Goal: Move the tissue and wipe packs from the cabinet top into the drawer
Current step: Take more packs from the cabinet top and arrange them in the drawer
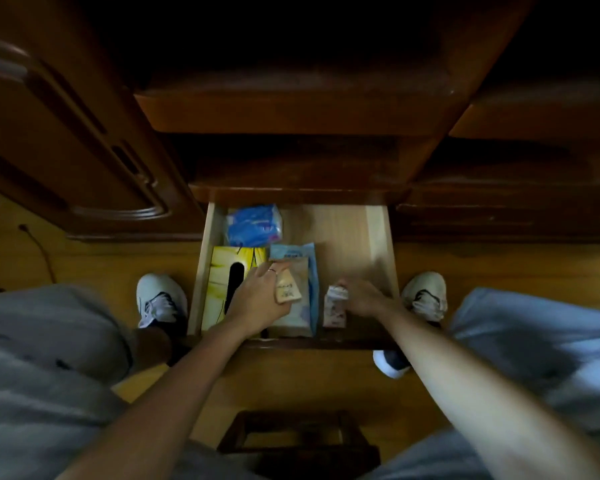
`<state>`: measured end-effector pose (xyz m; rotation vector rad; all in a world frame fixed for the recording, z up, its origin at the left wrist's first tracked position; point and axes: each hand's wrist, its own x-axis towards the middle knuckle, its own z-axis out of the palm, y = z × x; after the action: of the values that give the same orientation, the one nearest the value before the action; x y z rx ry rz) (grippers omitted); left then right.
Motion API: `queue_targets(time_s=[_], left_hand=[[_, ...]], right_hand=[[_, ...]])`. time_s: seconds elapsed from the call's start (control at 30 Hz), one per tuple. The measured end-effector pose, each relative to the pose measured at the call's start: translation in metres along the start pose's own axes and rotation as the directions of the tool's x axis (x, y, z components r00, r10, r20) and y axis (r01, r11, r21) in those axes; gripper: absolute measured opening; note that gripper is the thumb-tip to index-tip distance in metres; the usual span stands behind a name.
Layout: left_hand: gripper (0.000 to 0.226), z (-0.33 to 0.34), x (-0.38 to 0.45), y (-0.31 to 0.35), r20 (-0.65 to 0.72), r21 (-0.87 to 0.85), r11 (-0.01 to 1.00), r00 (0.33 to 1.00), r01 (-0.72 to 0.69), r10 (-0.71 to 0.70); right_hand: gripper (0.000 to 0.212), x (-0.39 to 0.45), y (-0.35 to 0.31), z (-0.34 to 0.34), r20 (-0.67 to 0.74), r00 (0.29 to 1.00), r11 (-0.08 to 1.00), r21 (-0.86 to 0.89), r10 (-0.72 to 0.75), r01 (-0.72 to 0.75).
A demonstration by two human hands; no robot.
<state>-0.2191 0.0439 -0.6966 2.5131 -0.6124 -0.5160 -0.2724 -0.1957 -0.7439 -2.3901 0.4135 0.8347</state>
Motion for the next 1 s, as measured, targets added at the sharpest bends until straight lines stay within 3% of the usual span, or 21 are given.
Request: queue_targets(time_s=[0.13, 0.3, 0.4, 0.47, 0.6, 0.7, 0.87, 1.0], left_hand=[[0.075, 0.017, 0.002, -0.008, 0.012, -0.001, 1.0, 1.0, -0.007, 0.007], [0.08, 0.027, 0.002, -0.016, 0.023, -0.049, 0.999, 1.0, 0.013, -0.012], [0.081, 0.03, 0.003, -0.017, 0.039, -0.091, 0.995, 0.999, 0.036, -0.032], [0.08, 0.034, 0.004, -0.015, 0.046, -0.078, 0.997, 0.999, 0.029, -0.026], [0.074, 0.041, 0.008, -0.01, 0.054, -0.062, 0.998, 0.999, -0.003, 0.006], [0.071, 0.044, 0.008, -0.01, 0.062, -0.064, 0.997, 0.997, -0.035, 0.039], [0.069, 0.045, 0.005, -0.014, 0.05, -0.077, 0.996, 0.997, -0.051, 0.054], [0.067, 0.049, 0.005, -0.019, 0.043, -0.074, 0.996, 0.998, -0.049, 0.052]], right_hand=[[0.042, 0.011, 0.011, 0.019, -0.089, 0.996, 0.999, 0.052, 0.01, -0.006], [0.03, 0.021, 0.011, 0.031, 0.068, 0.998, 0.997, 0.073, -0.011, 0.006], [0.04, 0.019, 0.009, 0.025, -0.065, 0.998, 0.992, 0.122, 0.025, -0.017], [0.051, 0.015, 0.011, 0.016, -0.168, 0.985, 0.999, 0.021, 0.028, -0.025], [0.059, 0.004, 0.012, 0.011, -0.044, 0.99, 0.97, -0.201, 0.133, -0.14], [0.048, -0.001, 0.007, 0.02, 0.069, 0.985, 0.892, -0.437, 0.156, -0.111], [0.02, -0.003, 0.01, 0.021, -0.006, 0.991, 0.791, -0.602, 0.136, -0.112], [0.015, -0.004, 0.013, 0.023, -0.051, 0.991, 0.775, -0.619, 0.121, -0.127]])
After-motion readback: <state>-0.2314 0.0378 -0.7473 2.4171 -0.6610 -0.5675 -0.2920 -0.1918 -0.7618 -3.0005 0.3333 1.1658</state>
